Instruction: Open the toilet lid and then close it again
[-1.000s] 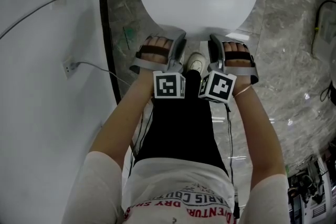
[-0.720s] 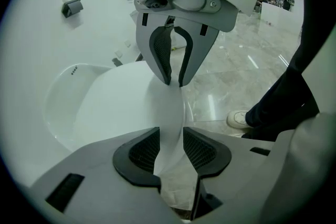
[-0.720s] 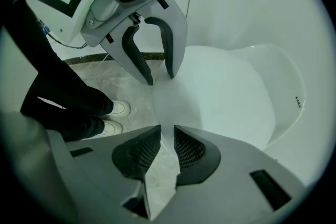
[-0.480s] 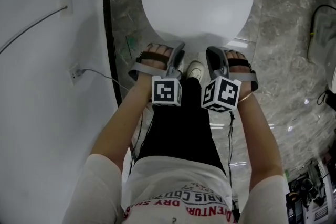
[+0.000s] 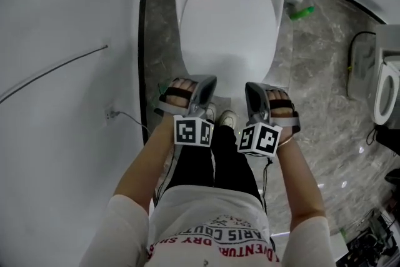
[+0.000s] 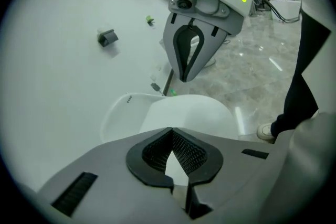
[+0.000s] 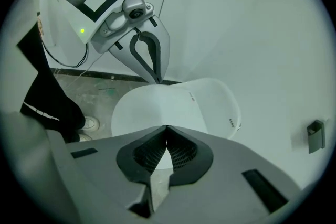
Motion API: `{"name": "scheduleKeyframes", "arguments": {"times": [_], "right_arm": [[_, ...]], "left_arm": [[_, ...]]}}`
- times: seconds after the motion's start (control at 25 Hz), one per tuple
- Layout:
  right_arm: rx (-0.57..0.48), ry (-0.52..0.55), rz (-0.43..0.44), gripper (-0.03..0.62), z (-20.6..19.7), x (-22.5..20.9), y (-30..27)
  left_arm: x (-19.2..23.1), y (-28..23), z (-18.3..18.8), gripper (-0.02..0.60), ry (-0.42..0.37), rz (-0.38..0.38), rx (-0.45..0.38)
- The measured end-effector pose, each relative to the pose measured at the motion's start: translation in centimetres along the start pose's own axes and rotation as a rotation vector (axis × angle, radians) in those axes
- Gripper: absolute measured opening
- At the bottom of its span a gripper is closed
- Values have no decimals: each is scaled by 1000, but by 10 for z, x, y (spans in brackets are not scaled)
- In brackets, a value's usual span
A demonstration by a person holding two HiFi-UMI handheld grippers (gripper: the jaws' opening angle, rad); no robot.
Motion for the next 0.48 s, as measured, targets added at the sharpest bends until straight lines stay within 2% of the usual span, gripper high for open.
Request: {"name": "scheduleKeyframes", "arguments": {"times": [0.24,0.36,0.48], "right_arm": [[-9,-40,-112,15,27,-75,65],[-21,-105,-165,15,44,-103,113],[-58,-156,-262,15,63,-132,160]], "left_arm": [[83,71,65,8,112,135,-168],[110,120,95,7,182,185,-254],[135,169,123,8,234,229,-337]]}}
Point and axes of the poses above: the fingertips, and each gripper's own axes: y backward along the fingers, x to its left, z out of its top, the point moved 4 cm from there along y, backward along the fingers, and after that the axes turned 13 degrees about y, right-handed, at the moved point
